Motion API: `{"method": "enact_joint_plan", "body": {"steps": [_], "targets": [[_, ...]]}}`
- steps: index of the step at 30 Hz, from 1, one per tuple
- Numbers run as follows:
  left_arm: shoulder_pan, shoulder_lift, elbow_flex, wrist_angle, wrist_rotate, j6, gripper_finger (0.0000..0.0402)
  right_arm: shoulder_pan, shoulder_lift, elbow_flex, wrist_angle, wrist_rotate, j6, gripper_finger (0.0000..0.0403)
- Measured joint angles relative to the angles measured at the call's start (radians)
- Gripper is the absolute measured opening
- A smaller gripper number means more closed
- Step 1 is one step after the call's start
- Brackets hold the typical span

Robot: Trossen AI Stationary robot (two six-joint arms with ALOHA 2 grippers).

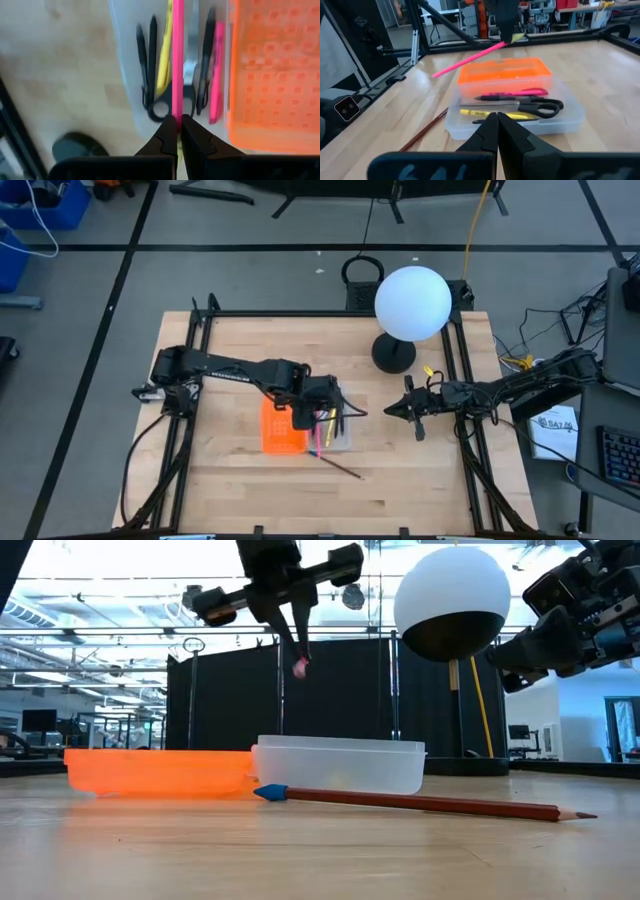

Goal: Pick & place school supplies into a supply box
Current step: Put the pink pencil into the supply box

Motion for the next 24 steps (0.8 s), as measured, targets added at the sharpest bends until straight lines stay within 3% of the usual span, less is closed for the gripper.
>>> {"method": "enact_joint_plan", "body": {"steps": [13, 18, 24], "targets": [[0.119, 0.005, -0.001, 0.062, 0.34, 0.024, 0.0005, 0.0, 0.0, 0.0, -0.006, 0.001, 0.006, 0.0], [0.145, 0.013, -0.026, 0.09, 0.361, 0.032, 0.0002, 0.0, 0.0, 0.0, -0.009, 0.001, 0.007, 0.0], [0.159, 0.018, -0.156, 0.197, 0.366, 0.069, 0.0003, 0.0, 0.0, 0.0, -0.01, 0.001, 0.013, 0.0]]}}
